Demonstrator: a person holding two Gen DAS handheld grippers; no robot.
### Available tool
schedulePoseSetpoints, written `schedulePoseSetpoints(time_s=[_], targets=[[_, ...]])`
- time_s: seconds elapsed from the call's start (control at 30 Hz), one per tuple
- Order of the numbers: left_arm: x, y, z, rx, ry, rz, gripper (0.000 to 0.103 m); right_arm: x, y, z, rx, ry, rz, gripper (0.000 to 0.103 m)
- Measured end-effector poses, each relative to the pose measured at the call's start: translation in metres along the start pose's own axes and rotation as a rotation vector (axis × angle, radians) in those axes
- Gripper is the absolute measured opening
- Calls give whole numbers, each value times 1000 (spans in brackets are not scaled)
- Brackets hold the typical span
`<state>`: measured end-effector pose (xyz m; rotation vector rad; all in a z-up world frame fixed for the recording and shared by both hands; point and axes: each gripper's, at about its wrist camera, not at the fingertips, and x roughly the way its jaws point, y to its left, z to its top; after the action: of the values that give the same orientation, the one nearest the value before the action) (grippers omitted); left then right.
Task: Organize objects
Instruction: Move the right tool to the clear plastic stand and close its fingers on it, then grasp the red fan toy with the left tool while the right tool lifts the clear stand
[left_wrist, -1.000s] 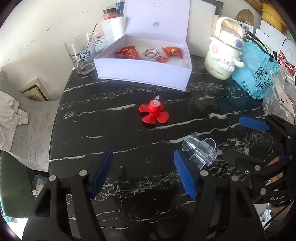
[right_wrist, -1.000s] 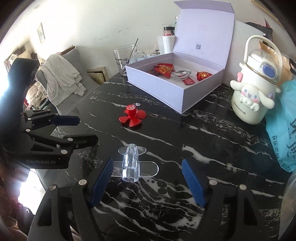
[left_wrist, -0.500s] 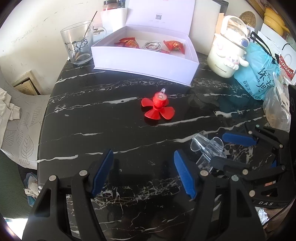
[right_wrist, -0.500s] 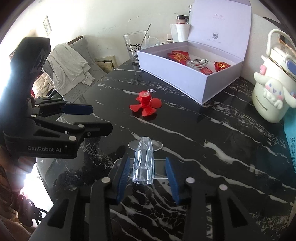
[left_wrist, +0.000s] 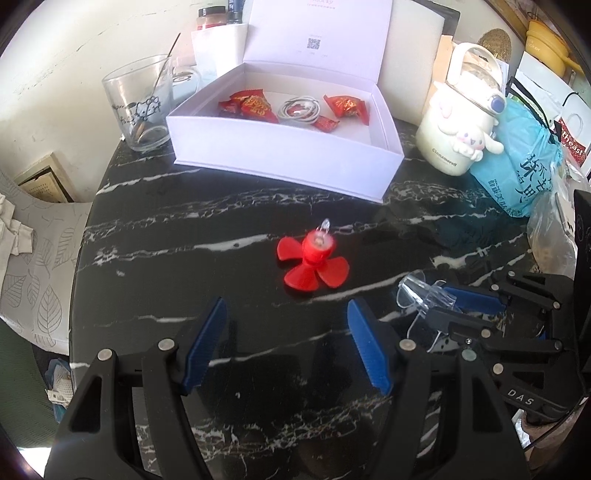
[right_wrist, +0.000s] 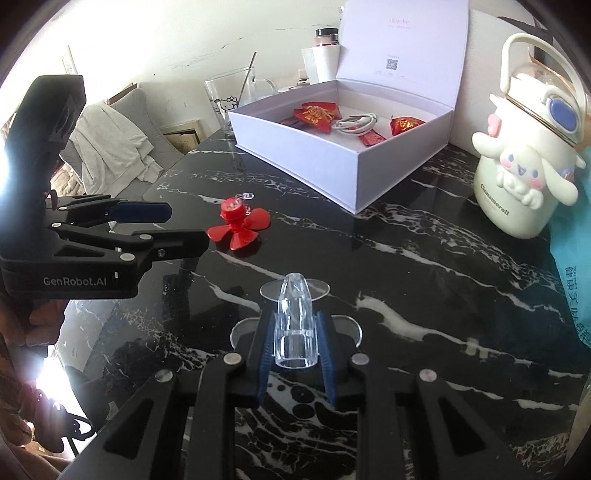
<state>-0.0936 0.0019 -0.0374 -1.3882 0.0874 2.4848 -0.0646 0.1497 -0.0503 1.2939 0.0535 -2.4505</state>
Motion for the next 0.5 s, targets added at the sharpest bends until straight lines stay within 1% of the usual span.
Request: schedulePoseSetpoints(time_s=[0.17, 0.23, 0.3, 0.37, 0.47, 0.5], targets=[[7, -8, 12, 28, -6, -4, 67, 1, -11, 4, 10, -2, -15, 23], [10, -11, 16, 44, -6, 10, 67, 2, -15, 6, 18, 0, -19, 23], [15, -16, 20, 66, -4, 39, 67, 3, -19, 7, 26, 2, -22, 23], [18, -18, 23, 76, -7, 32, 65, 4, -22, 9, 28, 2, -23, 23], [24, -20, 27, 81, 3, 21, 54, 5, -25, 12, 31, 3, -22, 23], [27, -20, 28, 84, 8, 24, 48, 5, -26, 12, 31, 4, -20, 23]])
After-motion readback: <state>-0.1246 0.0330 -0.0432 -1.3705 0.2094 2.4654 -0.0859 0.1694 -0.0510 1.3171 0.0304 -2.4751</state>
